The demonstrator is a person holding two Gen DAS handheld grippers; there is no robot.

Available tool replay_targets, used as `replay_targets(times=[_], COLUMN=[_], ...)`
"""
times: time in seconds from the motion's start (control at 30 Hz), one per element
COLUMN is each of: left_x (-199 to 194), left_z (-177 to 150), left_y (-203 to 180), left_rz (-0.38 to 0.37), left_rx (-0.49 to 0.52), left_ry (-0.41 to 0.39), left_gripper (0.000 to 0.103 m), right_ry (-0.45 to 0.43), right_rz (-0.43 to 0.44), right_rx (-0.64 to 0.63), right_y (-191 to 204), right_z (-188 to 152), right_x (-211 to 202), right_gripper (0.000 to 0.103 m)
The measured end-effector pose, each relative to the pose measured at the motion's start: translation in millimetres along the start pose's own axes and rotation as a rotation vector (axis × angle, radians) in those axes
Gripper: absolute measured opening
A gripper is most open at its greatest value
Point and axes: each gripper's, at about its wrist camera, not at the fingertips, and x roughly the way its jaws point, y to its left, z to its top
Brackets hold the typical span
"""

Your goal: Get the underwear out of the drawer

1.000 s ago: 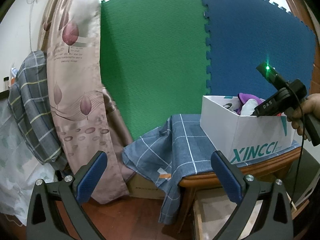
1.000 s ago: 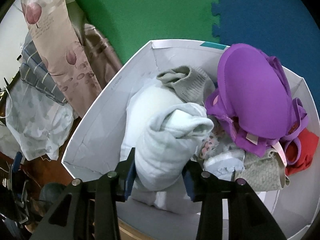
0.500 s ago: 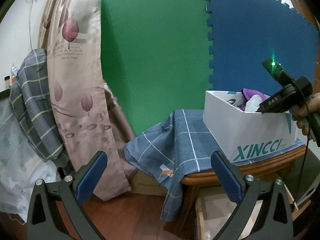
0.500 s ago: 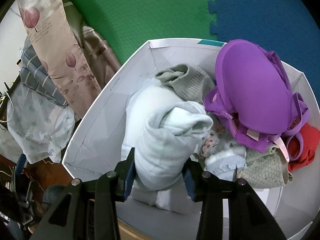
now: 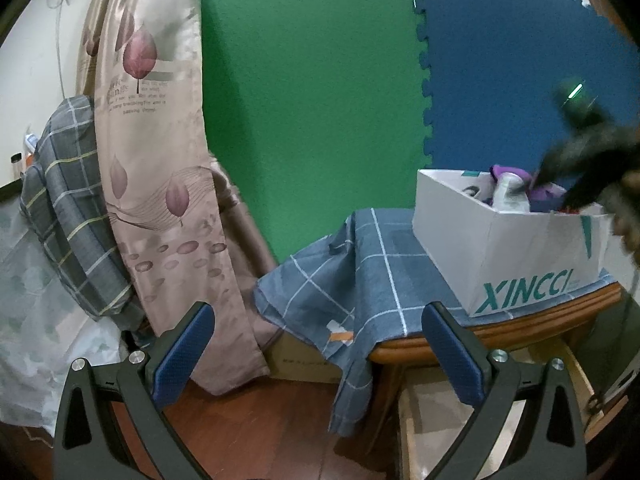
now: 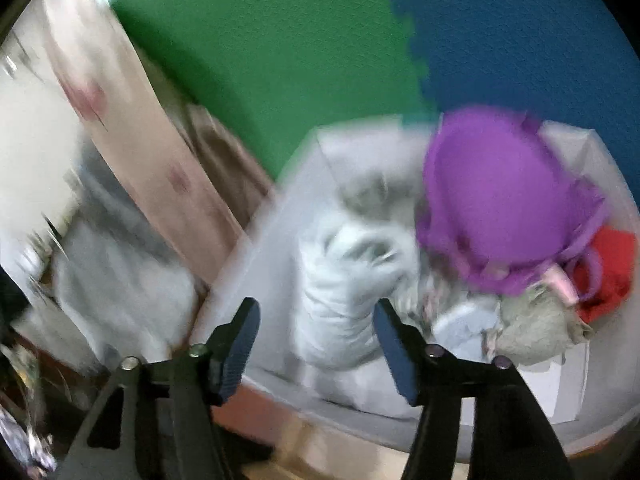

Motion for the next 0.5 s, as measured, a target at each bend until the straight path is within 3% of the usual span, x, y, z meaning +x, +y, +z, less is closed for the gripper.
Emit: replay_targets(times=[0.03, 0.13, 0.23, 0.33, 0.37, 0.5], left_x=[2, 12, 16, 13, 14, 13], left_z=[1, 3, 11, 30, 40, 84], left_y=[-1, -9, -16, -28, -38, -90], left_rz=[0.01, 0.053, 0.021, -0.041, -0.054, -0.033], left_rx=[0.005, 0.035, 0.004, -0.093, -0.096, -0.029], left_ry=[0.011, 0.055, 0.077, 0.084, 0.098, 0.123], left_gripper=[0.103, 0.103, 0.103, 0.103, 0.103, 0.103], right_ry=[-0.05, -0.147, -0.284, -0.295, -0.281, -0.235], right_rz=[-0.013, -0.181, -0.366, -0.379, -0.381, -0.534], right_rx=[-0.002, -0.082, -0.15, -0.162, -0.16, -0.179], right_y=[3, 9, 10, 3, 1, -4], right_z=[0, -1, -8, -13, -14, -15], right_x=[-19, -63, -105, -125, -128, -133], right_gripper=[0.085, 0.089, 0.098, 0.103, 0.103, 0.103])
